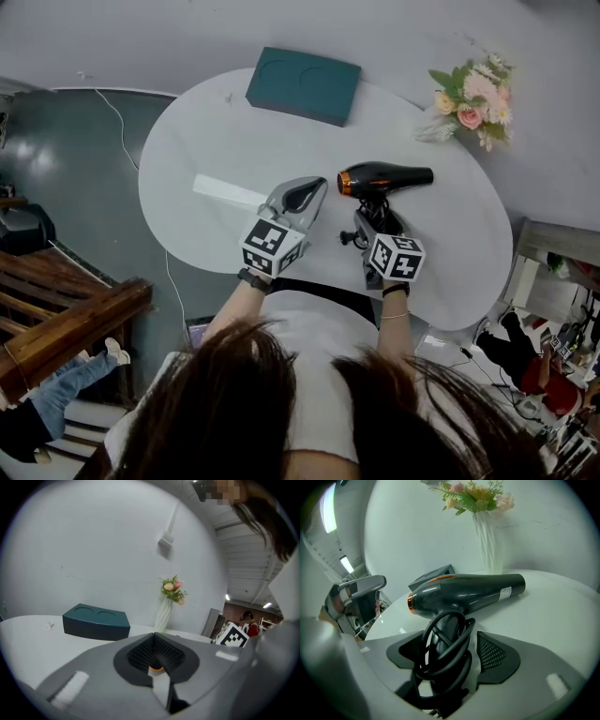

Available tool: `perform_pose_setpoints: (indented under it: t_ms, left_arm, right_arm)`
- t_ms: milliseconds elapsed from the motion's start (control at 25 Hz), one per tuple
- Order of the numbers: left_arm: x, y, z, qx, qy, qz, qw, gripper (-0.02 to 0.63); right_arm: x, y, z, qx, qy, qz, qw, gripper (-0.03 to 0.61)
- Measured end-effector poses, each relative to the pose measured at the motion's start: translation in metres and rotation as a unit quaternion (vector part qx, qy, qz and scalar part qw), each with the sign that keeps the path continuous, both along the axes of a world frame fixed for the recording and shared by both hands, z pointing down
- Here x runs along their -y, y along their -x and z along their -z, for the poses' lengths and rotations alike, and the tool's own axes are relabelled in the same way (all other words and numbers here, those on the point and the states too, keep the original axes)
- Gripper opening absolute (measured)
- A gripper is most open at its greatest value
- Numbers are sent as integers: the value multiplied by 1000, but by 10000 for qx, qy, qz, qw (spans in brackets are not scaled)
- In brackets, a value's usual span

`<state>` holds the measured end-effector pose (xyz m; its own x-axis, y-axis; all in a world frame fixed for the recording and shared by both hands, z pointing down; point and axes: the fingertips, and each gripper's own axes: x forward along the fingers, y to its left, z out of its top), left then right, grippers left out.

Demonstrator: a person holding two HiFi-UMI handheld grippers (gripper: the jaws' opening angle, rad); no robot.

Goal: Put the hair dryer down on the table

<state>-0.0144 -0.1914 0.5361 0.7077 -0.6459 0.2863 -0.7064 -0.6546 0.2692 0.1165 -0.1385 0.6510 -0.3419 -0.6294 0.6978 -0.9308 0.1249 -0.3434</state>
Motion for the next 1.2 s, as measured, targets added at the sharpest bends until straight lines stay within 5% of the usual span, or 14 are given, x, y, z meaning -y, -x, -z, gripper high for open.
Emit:
perform_pose_setpoints:
  t_ms: [520,880,1200]
  left_arm:
    - [7,-5,22,-99,-248,-32,9996,58]
    - [13,-5,59,-191,-601,11,9980,59]
    - [9,-1,93,-326,-839,14,9959,59]
  right_arm:
    - [0,-15,39,4,-485,-79,9988,313]
    - [15,-19,112,268,-1372,-19,9902,311]
    - [22,-17,196,303,-2432,125,9694,304]
